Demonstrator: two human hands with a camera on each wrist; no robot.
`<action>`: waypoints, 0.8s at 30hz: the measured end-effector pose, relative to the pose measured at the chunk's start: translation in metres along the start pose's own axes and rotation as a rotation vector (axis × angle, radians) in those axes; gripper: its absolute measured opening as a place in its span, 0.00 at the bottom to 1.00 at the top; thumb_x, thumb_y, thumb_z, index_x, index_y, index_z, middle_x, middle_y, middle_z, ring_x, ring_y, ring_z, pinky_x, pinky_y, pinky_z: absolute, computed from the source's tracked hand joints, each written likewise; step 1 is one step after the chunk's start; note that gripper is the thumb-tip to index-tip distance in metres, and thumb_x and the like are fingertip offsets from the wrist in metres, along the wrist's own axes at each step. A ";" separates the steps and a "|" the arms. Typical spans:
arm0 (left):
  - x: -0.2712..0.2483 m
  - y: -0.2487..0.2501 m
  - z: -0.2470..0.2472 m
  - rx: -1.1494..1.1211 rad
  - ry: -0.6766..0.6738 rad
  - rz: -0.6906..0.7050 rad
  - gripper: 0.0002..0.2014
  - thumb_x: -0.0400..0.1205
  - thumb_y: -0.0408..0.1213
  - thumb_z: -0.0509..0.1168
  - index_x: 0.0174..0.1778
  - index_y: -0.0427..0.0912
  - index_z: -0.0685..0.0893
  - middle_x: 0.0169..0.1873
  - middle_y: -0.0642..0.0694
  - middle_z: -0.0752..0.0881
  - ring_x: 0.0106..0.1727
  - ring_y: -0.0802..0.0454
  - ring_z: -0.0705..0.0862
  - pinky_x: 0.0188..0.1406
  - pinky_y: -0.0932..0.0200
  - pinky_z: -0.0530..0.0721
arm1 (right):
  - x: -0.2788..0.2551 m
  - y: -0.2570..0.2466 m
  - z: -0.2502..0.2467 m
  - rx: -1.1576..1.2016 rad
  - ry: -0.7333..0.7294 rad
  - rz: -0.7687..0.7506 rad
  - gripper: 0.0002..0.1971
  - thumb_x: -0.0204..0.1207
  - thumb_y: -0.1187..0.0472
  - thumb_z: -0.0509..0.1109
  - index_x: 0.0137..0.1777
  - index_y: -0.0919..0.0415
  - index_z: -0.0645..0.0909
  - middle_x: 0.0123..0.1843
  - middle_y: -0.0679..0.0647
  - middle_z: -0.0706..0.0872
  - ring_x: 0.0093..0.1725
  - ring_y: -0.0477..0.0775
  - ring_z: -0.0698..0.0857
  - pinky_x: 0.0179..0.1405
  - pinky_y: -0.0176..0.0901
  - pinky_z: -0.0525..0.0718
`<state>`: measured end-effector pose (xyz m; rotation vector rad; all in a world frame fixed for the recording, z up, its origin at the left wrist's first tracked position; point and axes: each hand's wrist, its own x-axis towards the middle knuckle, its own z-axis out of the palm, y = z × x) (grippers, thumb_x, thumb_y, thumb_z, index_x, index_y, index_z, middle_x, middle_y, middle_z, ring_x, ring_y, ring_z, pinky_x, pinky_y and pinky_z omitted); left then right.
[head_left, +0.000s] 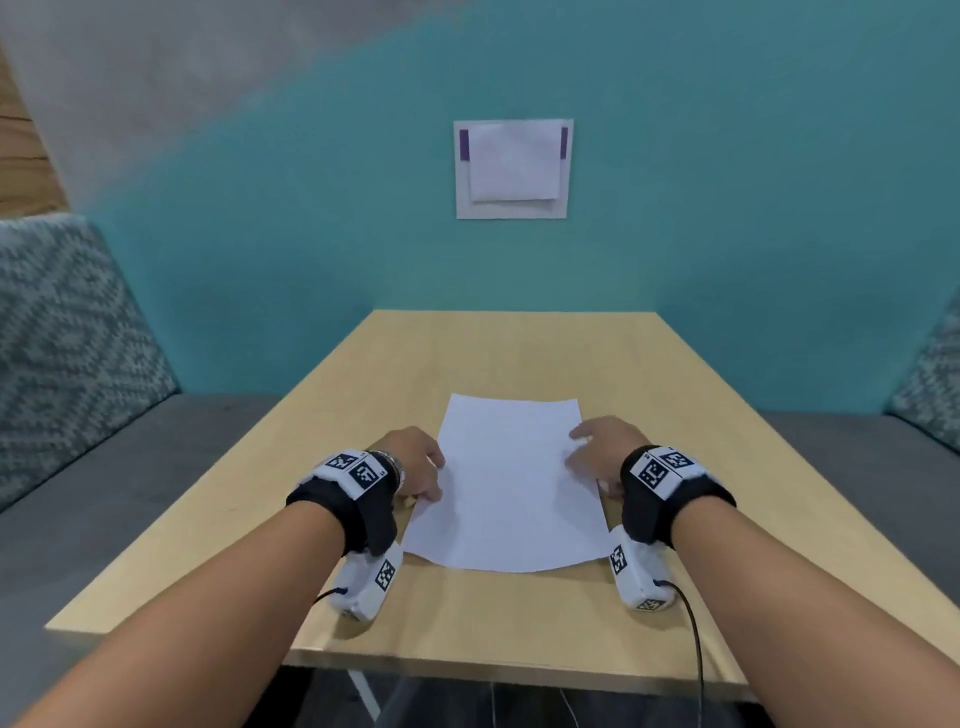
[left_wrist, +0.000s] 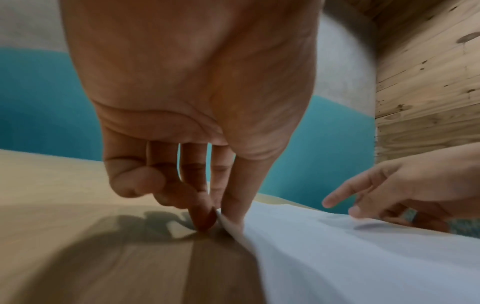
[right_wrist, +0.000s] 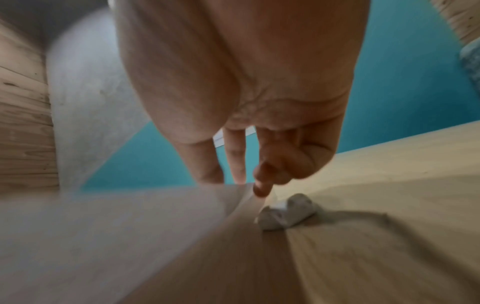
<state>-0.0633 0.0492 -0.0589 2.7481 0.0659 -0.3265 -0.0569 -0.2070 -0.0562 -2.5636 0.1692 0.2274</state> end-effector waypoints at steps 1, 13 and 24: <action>0.001 -0.001 0.000 -0.012 -0.005 -0.004 0.22 0.74 0.37 0.77 0.64 0.50 0.85 0.35 0.51 0.86 0.28 0.52 0.82 0.17 0.68 0.74 | -0.001 0.001 -0.003 0.008 0.042 0.012 0.21 0.81 0.64 0.64 0.73 0.59 0.80 0.60 0.52 0.83 0.50 0.56 0.84 0.50 0.41 0.82; -0.002 -0.002 -0.006 0.044 -0.018 -0.026 0.20 0.73 0.39 0.79 0.61 0.49 0.86 0.31 0.54 0.84 0.28 0.54 0.82 0.18 0.67 0.73 | -0.011 0.012 -0.019 -0.215 -0.159 0.048 0.14 0.67 0.74 0.75 0.52 0.64 0.92 0.28 0.53 0.84 0.28 0.55 0.79 0.26 0.35 0.75; -0.011 0.001 -0.012 0.036 -0.026 -0.005 0.20 0.75 0.43 0.76 0.64 0.54 0.85 0.28 0.54 0.84 0.25 0.58 0.80 0.21 0.67 0.71 | -0.006 0.025 -0.026 -0.173 -0.063 0.101 0.11 0.75 0.55 0.75 0.36 0.60 0.83 0.24 0.52 0.84 0.30 0.57 0.81 0.29 0.38 0.77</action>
